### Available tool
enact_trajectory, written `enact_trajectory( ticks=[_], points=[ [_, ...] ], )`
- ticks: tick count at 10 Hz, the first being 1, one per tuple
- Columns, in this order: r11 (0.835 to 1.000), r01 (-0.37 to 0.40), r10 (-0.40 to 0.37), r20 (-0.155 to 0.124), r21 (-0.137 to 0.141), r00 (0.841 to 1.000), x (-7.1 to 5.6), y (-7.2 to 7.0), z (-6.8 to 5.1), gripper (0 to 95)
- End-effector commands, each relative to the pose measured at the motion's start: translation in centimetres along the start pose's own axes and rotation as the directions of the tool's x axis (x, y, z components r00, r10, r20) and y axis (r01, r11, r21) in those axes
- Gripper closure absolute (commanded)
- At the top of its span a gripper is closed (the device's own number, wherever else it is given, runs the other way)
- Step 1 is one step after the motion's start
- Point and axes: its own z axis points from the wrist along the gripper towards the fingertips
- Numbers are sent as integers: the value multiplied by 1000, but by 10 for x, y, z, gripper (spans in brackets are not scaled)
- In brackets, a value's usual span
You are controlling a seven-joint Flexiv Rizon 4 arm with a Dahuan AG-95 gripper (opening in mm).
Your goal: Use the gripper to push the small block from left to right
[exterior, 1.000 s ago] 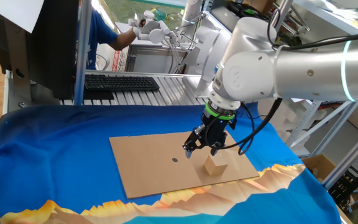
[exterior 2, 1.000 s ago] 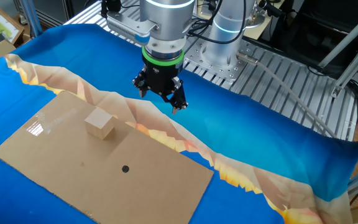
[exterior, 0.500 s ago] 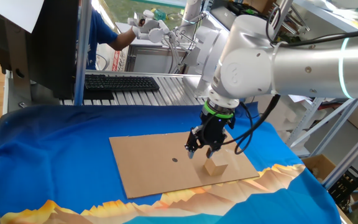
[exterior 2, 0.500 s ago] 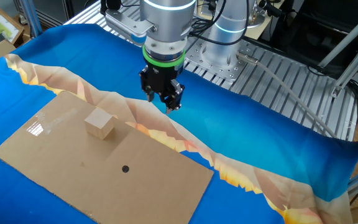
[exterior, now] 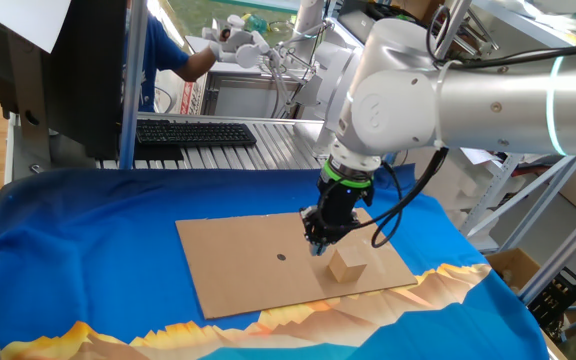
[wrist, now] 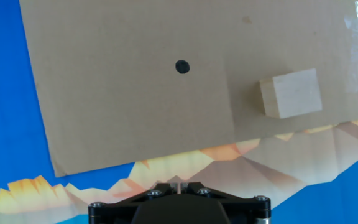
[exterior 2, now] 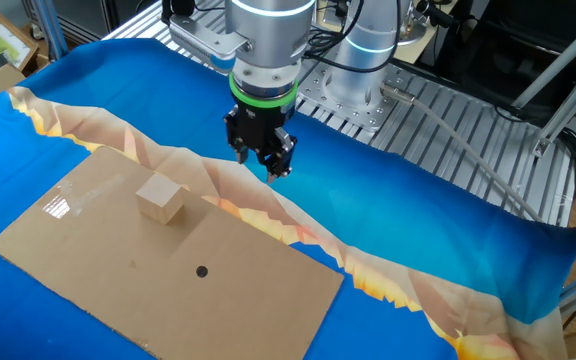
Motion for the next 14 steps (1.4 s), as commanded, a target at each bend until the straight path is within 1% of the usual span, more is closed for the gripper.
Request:
enact_trajectory(
  ticks=[1, 2, 6, 7, 8, 9, 10, 11, 12, 13, 14],
  points=[
    [1000, -29, 29, 2, 1, 1000, 3, 9, 0, 950],
    [999, -35, 35, 1, 2, 999, 3, 12, 0, 950],
    [999, -38, 38, 1, 3, 999, 2, 12, 0, 950],
    [1000, -29, 29, 1, 8, 1000, 1, 12, 0, 950],
    [1000, 6, -6, 2, 15, 1000, -4, 8, 0, 950],
    [1000, 30, -30, 7, 8, 1000, -8, 1, 2, 950],
    [997, 78, -78, 15, 8, 997, -13, -11, 5, 950],
    [992, 125, -125, 23, -1, 992, -21, -28, 8, 950],
    [990, 141, -141, 21, -14, 990, -24, -36, 9, 950],
    [984, 180, -179, 34, -16, 983, -29, -52, 10, 950],
    [980, 198, -197, 41, -13, 979, -31, -59, 12, 950]
  ],
)
